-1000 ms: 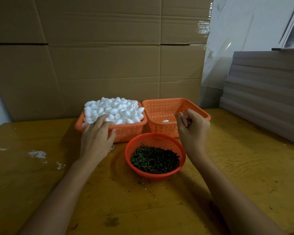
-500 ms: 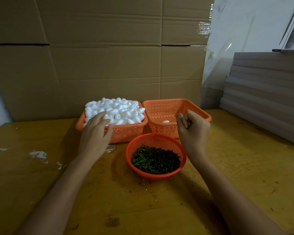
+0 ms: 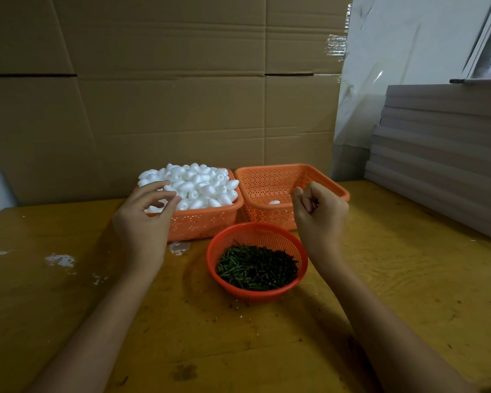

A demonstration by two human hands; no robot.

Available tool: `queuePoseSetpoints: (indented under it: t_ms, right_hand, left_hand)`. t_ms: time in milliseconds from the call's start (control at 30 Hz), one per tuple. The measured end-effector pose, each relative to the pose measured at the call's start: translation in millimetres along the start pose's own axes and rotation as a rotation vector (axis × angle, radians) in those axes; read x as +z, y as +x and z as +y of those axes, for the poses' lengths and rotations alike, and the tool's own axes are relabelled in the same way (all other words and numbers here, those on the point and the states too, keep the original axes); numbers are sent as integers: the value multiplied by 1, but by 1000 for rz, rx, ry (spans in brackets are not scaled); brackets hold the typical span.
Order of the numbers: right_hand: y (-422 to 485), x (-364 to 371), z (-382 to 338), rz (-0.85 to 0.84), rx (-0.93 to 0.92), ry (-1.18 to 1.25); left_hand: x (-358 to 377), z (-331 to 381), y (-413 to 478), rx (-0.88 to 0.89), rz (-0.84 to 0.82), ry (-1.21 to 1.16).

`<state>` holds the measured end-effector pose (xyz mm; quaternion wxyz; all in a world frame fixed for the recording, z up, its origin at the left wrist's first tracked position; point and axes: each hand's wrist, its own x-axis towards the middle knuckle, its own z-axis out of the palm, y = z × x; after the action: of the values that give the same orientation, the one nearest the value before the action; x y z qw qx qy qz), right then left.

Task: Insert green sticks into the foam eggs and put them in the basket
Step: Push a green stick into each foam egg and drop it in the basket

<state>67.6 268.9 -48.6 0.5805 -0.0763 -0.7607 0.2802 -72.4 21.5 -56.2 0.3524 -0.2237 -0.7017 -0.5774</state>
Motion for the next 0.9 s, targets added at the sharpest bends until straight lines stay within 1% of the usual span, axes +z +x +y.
queuePoseSetpoints:
  t_ms: [100, 167, 200, 267, 333, 467, 533, 633, 733, 900]
  right_hand:
    - [1, 2, 1, -69, 14, 37]
    - [1, 3, 0, -189, -6, 46]
    - [1, 5, -1, -263, -24, 18]
    - [-1, 7, -4, -405, -69, -64]
    - [-3, 9, -5, -556, -110, -68]
    - [-6, 13, -8, -894, -198, -53]
    - [-9, 16, -7, -1005, -239, -91]
    - [-10, 16, -5, -1069, -265, -137]
    - [-9, 16, -6, -1139, -248, -159]
    - [-8, 14, -9, -1168, -211, -151]
  left_hand:
    - [6, 6, 0, -174, -48, -301]
    - [8, 10, -3, -272, -121, -455]
    - [9, 12, -5, -294, -159, -484]
    - [11, 14, -11, -289, -246, -469]
    - [12, 16, -17, -283, -317, -475]
    - [17, 19, -22, -351, -390, -541]
    - [17, 20, -24, -383, -420, -555]
    - [18, 20, -25, -400, -452, -581]
    - [19, 18, -26, -412, -464, -595]
    - [21, 19, -27, -433, -489, -627]
